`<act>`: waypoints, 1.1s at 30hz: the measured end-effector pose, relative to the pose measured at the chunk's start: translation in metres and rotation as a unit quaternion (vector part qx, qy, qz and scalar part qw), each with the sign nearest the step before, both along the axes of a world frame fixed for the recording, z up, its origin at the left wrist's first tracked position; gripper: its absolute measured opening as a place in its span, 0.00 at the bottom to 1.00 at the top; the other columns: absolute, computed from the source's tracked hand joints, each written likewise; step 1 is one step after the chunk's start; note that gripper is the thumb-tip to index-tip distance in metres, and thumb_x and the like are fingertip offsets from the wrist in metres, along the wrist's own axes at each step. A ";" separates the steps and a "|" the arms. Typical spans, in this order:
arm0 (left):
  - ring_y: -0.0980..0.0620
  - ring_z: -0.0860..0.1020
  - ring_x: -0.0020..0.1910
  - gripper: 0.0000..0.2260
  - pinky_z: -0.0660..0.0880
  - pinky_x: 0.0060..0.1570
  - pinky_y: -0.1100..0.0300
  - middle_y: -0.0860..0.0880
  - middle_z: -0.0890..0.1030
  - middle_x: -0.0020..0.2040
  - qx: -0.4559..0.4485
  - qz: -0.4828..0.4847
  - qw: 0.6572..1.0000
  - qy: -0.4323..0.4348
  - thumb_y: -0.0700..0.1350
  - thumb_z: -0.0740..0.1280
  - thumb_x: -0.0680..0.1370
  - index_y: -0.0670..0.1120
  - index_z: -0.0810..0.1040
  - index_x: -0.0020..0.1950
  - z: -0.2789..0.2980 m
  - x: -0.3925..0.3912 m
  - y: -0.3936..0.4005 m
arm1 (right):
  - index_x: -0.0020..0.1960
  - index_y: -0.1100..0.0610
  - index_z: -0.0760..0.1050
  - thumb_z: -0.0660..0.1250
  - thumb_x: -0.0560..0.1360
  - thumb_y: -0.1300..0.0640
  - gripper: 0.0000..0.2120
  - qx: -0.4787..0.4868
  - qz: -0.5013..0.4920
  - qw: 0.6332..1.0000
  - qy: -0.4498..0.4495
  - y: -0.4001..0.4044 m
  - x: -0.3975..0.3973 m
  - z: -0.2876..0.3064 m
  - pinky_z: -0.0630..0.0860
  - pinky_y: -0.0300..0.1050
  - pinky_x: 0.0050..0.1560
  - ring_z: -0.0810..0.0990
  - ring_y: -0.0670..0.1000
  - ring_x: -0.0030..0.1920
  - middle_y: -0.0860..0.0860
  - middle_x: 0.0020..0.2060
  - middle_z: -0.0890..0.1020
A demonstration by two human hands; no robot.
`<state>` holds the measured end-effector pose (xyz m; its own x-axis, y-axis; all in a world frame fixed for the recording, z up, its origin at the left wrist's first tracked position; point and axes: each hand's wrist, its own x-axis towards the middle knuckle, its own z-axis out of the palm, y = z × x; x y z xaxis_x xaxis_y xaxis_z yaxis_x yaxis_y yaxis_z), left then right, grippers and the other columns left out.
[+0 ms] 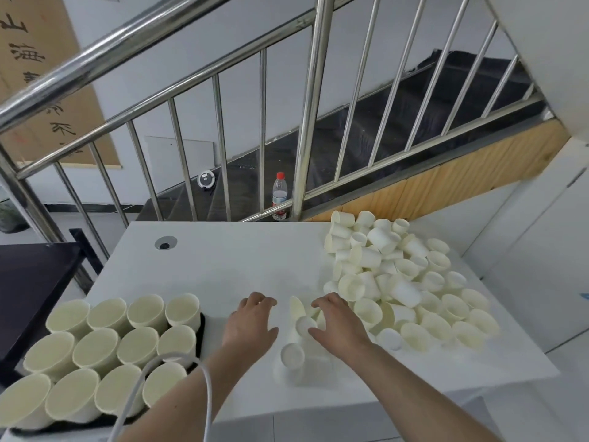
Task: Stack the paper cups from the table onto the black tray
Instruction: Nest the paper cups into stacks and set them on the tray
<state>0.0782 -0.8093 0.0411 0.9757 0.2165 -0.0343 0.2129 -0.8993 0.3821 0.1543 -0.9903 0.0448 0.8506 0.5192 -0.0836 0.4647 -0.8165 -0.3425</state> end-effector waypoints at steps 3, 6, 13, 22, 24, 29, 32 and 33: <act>0.53 0.68 0.65 0.22 0.71 0.58 0.57 0.55 0.66 0.67 -0.002 -0.005 1.000 0.014 0.51 0.64 0.77 0.54 0.66 0.70 -0.005 0.008 -0.016 | 0.70 0.52 0.67 0.68 0.75 0.49 0.25 -0.008 -0.009 1.000 0.008 -0.018 0.010 -0.002 0.73 0.42 0.55 0.69 0.48 0.65 0.47 0.65 0.67; 0.53 0.68 0.65 0.21 0.72 0.58 0.58 0.55 0.66 0.67 -0.002 -0.005 1.000 0.027 0.51 0.64 0.77 0.54 0.66 0.70 -0.011 0.022 -0.024 | 0.70 0.52 0.67 0.68 0.76 0.49 0.25 -0.009 -0.021 1.000 0.016 -0.028 0.025 -0.006 0.73 0.42 0.56 0.69 0.49 0.65 0.47 0.65 0.68; 0.53 0.68 0.65 0.18 0.71 0.58 0.58 0.56 0.67 0.67 -0.008 -0.014 0.999 0.042 0.43 0.60 0.79 0.52 0.69 0.68 -0.030 0.075 -0.017 | 0.70 0.52 0.67 0.67 0.76 0.49 0.24 -0.028 -0.036 0.998 0.041 -0.026 0.066 -0.021 0.73 0.43 0.58 0.69 0.48 0.66 0.47 0.66 0.67; 0.52 0.69 0.65 0.18 0.71 0.57 0.57 0.55 0.69 0.67 -0.016 -0.047 0.994 0.099 0.45 0.62 0.78 0.52 0.70 0.68 -0.069 0.133 -0.003 | 0.70 0.51 0.67 0.66 0.76 0.54 0.24 -0.047 -0.049 0.993 0.094 -0.001 0.107 -0.047 0.72 0.43 0.58 0.67 0.48 0.67 0.47 0.67 0.67; 0.51 0.69 0.65 0.18 0.71 0.56 0.57 0.54 0.69 0.67 -0.015 -0.052 0.993 0.109 0.45 0.62 0.78 0.52 0.70 0.68 -0.077 0.138 -0.003 | 0.70 0.51 0.67 0.67 0.75 0.54 0.24 -0.046 -0.039 0.994 0.091 0.002 0.110 -0.052 0.72 0.42 0.58 0.68 0.48 0.67 0.46 0.66 0.67; 0.51 0.71 0.62 0.14 0.72 0.54 0.57 0.54 0.73 0.64 -0.015 -0.030 0.994 0.099 0.47 0.61 0.79 0.52 0.73 0.64 -0.088 0.151 -0.003 | 0.70 0.52 0.67 0.67 0.76 0.53 0.24 -0.035 -0.024 0.995 0.089 0.002 0.119 -0.056 0.73 0.43 0.58 0.68 0.48 0.66 0.46 0.66 0.67; 0.51 0.74 0.58 0.10 0.72 0.50 0.58 0.55 0.75 0.60 -0.019 -0.012 0.997 0.077 0.48 0.59 0.80 0.51 0.77 0.59 -0.088 0.156 -0.004 | 0.70 0.52 0.68 0.66 0.76 0.52 0.22 -0.027 -0.020 0.995 0.089 -0.002 0.124 -0.057 0.73 0.43 0.59 0.67 0.47 0.67 0.46 0.65 0.68; 0.52 0.74 0.56 0.10 0.72 0.48 0.58 0.55 0.76 0.58 -0.019 -0.003 0.998 0.067 0.47 0.58 0.81 0.50 0.77 0.57 -0.086 0.156 -0.003 | 0.70 0.52 0.68 0.65 0.77 0.52 0.22 -0.023 -0.018 0.996 0.088 -0.002 0.124 -0.056 0.73 0.43 0.59 0.67 0.47 0.67 0.46 0.65 0.68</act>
